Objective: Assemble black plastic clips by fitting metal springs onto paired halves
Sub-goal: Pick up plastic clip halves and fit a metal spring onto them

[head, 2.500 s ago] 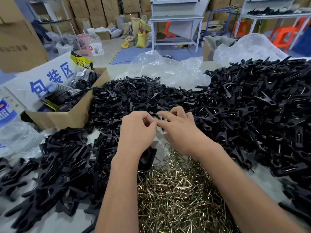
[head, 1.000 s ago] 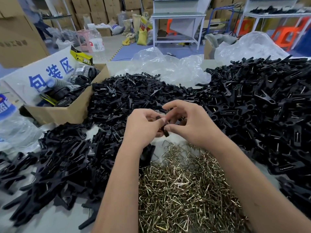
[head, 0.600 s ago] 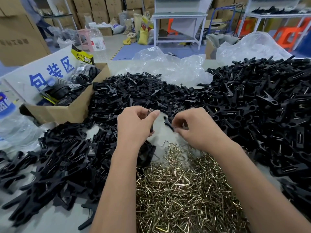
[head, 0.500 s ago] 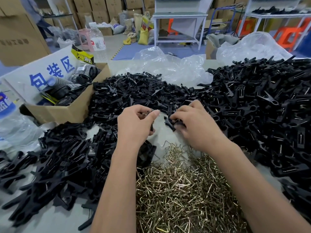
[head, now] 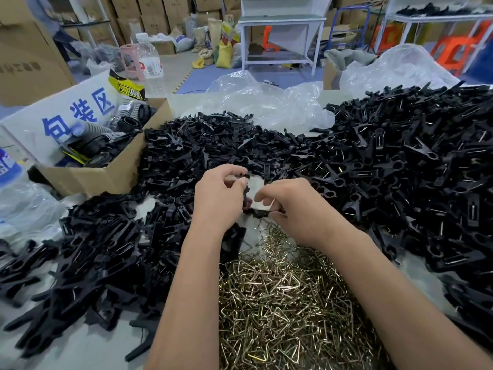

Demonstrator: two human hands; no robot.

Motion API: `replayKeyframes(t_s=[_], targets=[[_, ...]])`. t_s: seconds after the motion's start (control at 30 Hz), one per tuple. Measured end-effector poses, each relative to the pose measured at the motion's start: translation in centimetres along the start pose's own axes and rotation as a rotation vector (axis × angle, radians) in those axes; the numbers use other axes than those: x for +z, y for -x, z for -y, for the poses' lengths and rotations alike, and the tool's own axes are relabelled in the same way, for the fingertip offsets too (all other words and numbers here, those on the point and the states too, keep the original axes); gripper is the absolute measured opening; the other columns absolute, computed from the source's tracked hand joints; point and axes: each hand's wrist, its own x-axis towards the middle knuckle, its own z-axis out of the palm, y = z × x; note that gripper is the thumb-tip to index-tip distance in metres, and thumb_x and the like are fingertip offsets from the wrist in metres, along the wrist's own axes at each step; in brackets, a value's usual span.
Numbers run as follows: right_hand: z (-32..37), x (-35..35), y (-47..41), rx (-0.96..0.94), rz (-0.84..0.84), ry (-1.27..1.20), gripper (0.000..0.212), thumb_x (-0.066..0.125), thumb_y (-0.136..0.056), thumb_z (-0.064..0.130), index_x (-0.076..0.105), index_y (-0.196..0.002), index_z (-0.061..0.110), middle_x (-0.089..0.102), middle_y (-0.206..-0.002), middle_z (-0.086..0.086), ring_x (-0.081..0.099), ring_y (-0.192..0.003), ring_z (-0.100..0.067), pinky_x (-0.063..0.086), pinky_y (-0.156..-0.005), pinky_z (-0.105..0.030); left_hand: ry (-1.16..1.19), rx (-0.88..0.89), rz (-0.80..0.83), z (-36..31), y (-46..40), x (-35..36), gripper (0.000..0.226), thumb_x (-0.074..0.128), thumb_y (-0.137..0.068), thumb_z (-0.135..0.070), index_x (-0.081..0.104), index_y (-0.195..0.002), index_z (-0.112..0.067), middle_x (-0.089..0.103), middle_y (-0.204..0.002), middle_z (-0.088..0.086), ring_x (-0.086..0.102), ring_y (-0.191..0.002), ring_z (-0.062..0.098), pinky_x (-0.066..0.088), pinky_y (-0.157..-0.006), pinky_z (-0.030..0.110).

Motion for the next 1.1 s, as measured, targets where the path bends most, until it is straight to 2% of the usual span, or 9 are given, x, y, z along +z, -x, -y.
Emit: replayKeyframes(t_s=[0.23, 0.33, 0.43, 0.53, 0.67, 0.83, 0.9, 1.03, 1.1], targets=[[-0.5, -1.0, 0.3, 0.123, -0.300, 0.005, 0.036, 0.069, -0.084, -0.003, 0.080, -0.111, 0.019, 0.078, -0.101, 0.000, 0.071, -0.094, -0.012, 0.060, -0.093, -0.032, 0.009, 0.018, -0.001, -0.4, 0.2, 0.3, 0.022, 0.062, -0.101, -0.007, 0.073, -0.108, -0.024, 0.072, -0.089, -0.002, 0.077, -0.065, 0.018, 0.066, -0.071, 0.040], [-1.5, -1.9, 0.9, 0.154, -0.286, -0.010, 0.030, 0.070, -0.084, 0.002, 0.082, -0.104, 0.020, 0.079, -0.095, 0.007, 0.070, -0.087, -0.007, 0.059, -0.090, -0.032, 0.017, 0.011, 0.026, -0.5, 0.4, 0.3, 0.022, 0.062, -0.101, -0.006, 0.074, -0.107, -0.023, 0.070, -0.089, 0.000, 0.077, -0.065, 0.020, 0.066, -0.070, 0.039], [-2.0, -1.7, 1.2, 0.159, -0.296, 0.046, 0.023, 0.070, -0.085, 0.008, 0.080, -0.102, 0.021, 0.075, -0.096, 0.008, 0.067, -0.088, -0.013, 0.057, -0.084, -0.036, 0.005, 0.021, 0.025, -0.6, 0.4, 0.3, 0.021, 0.062, -0.101, -0.007, 0.074, -0.108, -0.023, 0.070, -0.091, 0.001, 0.077, -0.065, 0.019, 0.066, -0.070, 0.040], [-1.9, -1.0, 1.0, 0.164, -0.281, 0.135, 0.017, 0.072, -0.086, 0.013, 0.078, -0.099, 0.022, 0.067, -0.096, 0.009, 0.064, -0.088, -0.017, 0.052, -0.073, -0.032, 0.003, 0.026, 0.026, -0.7, 0.5, 0.3, 0.021, 0.062, -0.101, -0.008, 0.074, -0.109, -0.023, 0.070, -0.092, 0.002, 0.077, -0.066, 0.019, 0.066, -0.072, 0.041], [-2.2, -0.6, 0.9, 0.186, -0.302, 0.167, 0.015, 0.073, -0.087, 0.014, 0.078, -0.100, 0.021, 0.065, -0.096, 0.009, 0.064, -0.087, -0.017, 0.046, -0.070, -0.029, 0.020, 0.005, 0.044, -0.7, 0.5, 0.2, 0.022, 0.060, -0.102, -0.006, 0.073, -0.112, -0.021, 0.069, -0.095, 0.003, 0.077, -0.069, 0.020, 0.066, -0.074, 0.039], [-2.2, -0.6, 0.9, 0.220, -0.395, 0.168, 0.015, 0.069, -0.091, 0.008, 0.078, -0.100, 0.015, 0.065, -0.097, 0.005, 0.061, -0.082, -0.019, 0.044, -0.068, -0.027, 0.022, -0.010, 0.081, -0.6, 0.5, 0.1, 0.026, 0.063, -0.099, -0.002, 0.072, -0.113, -0.023, 0.068, -0.101, 0.005, 0.078, -0.073, 0.020, 0.065, -0.079, 0.040], [-2.9, -1.4, 0.9, 0.263, -0.457, 0.151, 0.017, 0.069, -0.088, -0.003, 0.077, -0.095, 0.010, 0.060, -0.093, 0.004, 0.057, -0.077, -0.016, 0.041, -0.068, -0.017, 0.036, -0.012, 0.082, -0.6, 0.5, 0.0, 0.028, 0.064, -0.098, -0.001, 0.073, -0.112, -0.024, 0.068, -0.101, 0.006, 0.078, -0.073, 0.020, 0.065, -0.080, 0.042], [-4.8, -2.6, 1.5, 0.255, -0.429, 0.168, 0.026, 0.068, -0.080, -0.013, 0.079, -0.086, 0.010, 0.065, -0.091, -0.002, 0.061, -0.078, -0.019, 0.055, -0.076, -0.034, 0.062, 0.005, 0.084, -0.6, 0.4, 0.1, 0.028, 0.065, -0.097, -0.001, 0.073, -0.110, -0.023, 0.068, -0.097, 0.004, 0.078, -0.073, 0.021, 0.065, -0.081, 0.043], [-4.8, -2.7, 1.7, 0.236, -0.461, 0.117, 0.026, 0.068, -0.083, -0.012, 0.080, -0.089, 0.010, 0.067, -0.092, -0.001, 0.058, -0.071, -0.010, 0.053, -0.071, -0.024, 0.081, 0.002, 0.106, -0.6, 0.4, 0.3, 0.028, 0.066, -0.096, 0.000, 0.074, -0.110, -0.022, 0.068, -0.089, 0.000, 0.078, -0.073, 0.021, 0.065, -0.080, 0.043]])
